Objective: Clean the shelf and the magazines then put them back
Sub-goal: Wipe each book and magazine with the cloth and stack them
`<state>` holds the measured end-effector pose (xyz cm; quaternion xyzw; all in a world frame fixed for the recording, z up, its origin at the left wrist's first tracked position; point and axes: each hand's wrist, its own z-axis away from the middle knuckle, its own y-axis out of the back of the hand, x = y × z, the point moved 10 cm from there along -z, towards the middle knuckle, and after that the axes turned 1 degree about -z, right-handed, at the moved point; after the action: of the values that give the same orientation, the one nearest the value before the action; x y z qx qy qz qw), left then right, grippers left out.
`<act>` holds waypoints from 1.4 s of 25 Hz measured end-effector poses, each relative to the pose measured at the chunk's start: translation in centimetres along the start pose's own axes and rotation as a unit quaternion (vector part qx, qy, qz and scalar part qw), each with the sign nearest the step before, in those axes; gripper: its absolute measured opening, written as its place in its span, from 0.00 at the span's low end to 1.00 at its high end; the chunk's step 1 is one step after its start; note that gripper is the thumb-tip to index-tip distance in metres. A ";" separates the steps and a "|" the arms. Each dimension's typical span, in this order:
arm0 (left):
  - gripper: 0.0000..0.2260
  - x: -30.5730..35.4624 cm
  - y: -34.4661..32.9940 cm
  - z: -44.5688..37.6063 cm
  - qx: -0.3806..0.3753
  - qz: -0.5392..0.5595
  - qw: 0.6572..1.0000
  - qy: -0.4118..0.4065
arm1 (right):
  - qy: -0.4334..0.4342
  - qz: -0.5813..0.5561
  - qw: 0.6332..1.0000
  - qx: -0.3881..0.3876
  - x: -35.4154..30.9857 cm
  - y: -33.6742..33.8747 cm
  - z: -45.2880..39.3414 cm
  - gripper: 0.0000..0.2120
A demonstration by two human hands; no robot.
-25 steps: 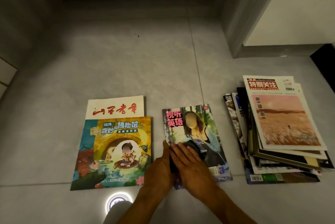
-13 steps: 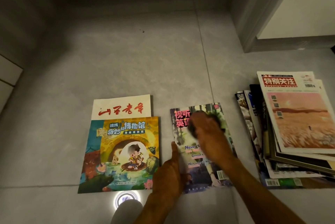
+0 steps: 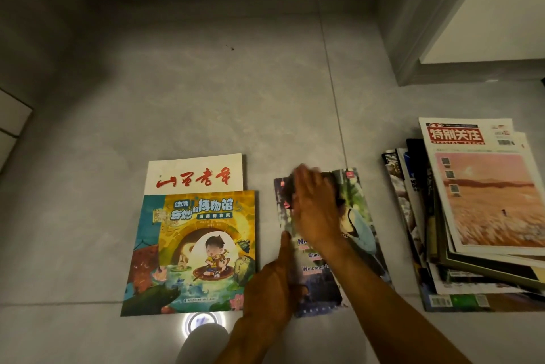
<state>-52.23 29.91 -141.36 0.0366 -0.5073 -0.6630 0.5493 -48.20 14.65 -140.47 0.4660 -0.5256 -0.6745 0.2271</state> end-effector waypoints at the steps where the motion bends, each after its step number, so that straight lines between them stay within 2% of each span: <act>1: 0.45 -0.2 -0.3 0.0 -0.017 0.025 0.999 0.023 | 0.089 0.006 0.996 -0.030 -1.7 -0.6 0.9 0.34; 2: 0.47 -0.6 -0.7 0.2 -0.029 0.040 0.998 0.040 | 0.190 0.025 0.980 -0.060 -3.3 -1.5 2.2 0.34; 3: 0.49 -0.7 -0.8 0.0 -0.036 0.058 0.996 0.056 | 0.254 0.044 0.962 -0.086 -3.9 -1.9 2.5 0.31; 4: 0.51 -0.7 -0.6 -0.1 -0.032 0.068 0.995 0.067 | 0.246 0.058 0.965 -0.072 -3.4 -1.4 1.5 0.29; 5: 0.54 -0.7 -0.3 -0.1 -0.030 0.077 0.994 0.073 | 0.190 0.050 0.980 -0.027 -2.1 -0.6 0.3 0.28; 6: 0.56 -0.6 0.2 0.0 -0.028 0.079 0.993 0.080 | 0.116 0.037 0.993 -0.002 -0.8 -0.1 -0.3 0.29; 7: 0.57 -0.6 0.4 -0.1 -0.022 0.077 0.994 0.077 | 0.080 0.022 0.997 0.010 -0.8 -0.2 0.2 0.30; 9: 0.56 -0.4 0.5 -0.1 -0.012 0.062 0.996 0.059 | 0.143 0.010 0.989 -0.029 -3.2 -2.0 4.1 0.33; 11: 0.52 0.4 0.8 0.1 -0.003 0.033 0.999 0.020 | 0.228 -0.028 0.972 -0.053 -4.0 -2.4 9.3 0.28; 14: 0.48 0.7 1.0 -0.1 -0.008 0.017 1.000 -0.012 | 0.192 -0.096 0.974 -0.075 -1.3 -1.7 14.3 0.21; 16: 0.49 0.5 0.5 -0.4 -0.041 -0.001 0.999 -0.022 | 0.225 -0.096 0.966 -0.084 -1.0 -1.8 15.2 0.22; 18: 0.46 0.4 0.2 -0.8 -0.062 0.000 0.998 -0.026 | 0.259 -0.075 0.960 -0.082 -1.1 -1.6 12.9 0.27; 22: 0.33 0.1 1.5 -1.2 -0.018 0.044 0.999 -0.018 | 0.187 -0.085 0.978 -0.045 -0.5 -0.1 8.7 0.22; 24: 0.30 -0.1 1.4 -1.0 -0.010 0.042 0.999 -0.014 | 0.207 -0.046 0.976 -0.046 -1.0 -1.1 12.1 0.22; 28: 0.29 -0.5 1.1 -0.7 0.016 0.049 0.999 -0.010 | 0.360 0.077 0.929 -0.019 -1.4 -2.7 19.7 0.20; 29: 0.28 -0.6 1.0 -0.7 0.023 0.057 0.998 -0.010 | 0.358 0.074 0.930 -0.031 -1.1 -2.7 19.5 0.26; 31: 0.28 -0.8 1.0 -0.8 0.029 0.064 0.998 0.001 | 0.291 0.021 0.953 -0.088 -0.5 -2.0 16.4 0.40; 32: 0.27 -1.0 0.8 -0.9 0.030 0.069 0.997 0.010 | 0.247 -0.004 0.964 -0.095 -0.3 -1.3 14.4 0.42; 35: 0.28 -0.9 1.4 -0.9 0.039 0.100 0.994 0.008 | 0.183 -0.068 0.978 -0.080 0.1 0.0 6.1 0.37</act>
<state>-50.38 30.19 -141.23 0.0123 -0.5298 -0.5843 0.6146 -53.56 17.62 -140.38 0.5965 -0.3866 -0.6317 0.3094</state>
